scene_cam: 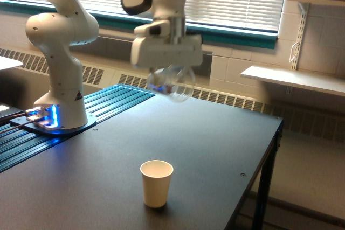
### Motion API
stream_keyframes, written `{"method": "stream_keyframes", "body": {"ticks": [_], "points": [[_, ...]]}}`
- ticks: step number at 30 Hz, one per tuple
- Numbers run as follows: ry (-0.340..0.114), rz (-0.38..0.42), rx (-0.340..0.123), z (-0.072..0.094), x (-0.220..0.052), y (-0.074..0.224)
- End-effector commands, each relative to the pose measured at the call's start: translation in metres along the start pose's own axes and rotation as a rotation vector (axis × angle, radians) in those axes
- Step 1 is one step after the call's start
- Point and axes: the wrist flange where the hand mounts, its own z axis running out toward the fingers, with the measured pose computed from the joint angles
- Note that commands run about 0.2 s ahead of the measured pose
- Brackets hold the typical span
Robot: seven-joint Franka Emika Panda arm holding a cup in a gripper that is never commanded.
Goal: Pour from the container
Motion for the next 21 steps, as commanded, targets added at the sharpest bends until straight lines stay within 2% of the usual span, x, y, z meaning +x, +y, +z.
{"method": "stream_keyframes", "body": {"ticks": [1,4,14,19,21], "points": [[0.006,0.131,-0.046,0.013,0.049,0.011],[0.008,0.152,-0.091,0.026,0.063,0.012],[-0.039,0.234,-0.146,0.052,0.106,0.009],[-0.057,0.24,-0.164,0.061,0.113,0.001],[-0.076,0.224,-0.196,0.068,0.109,-0.002]]}}
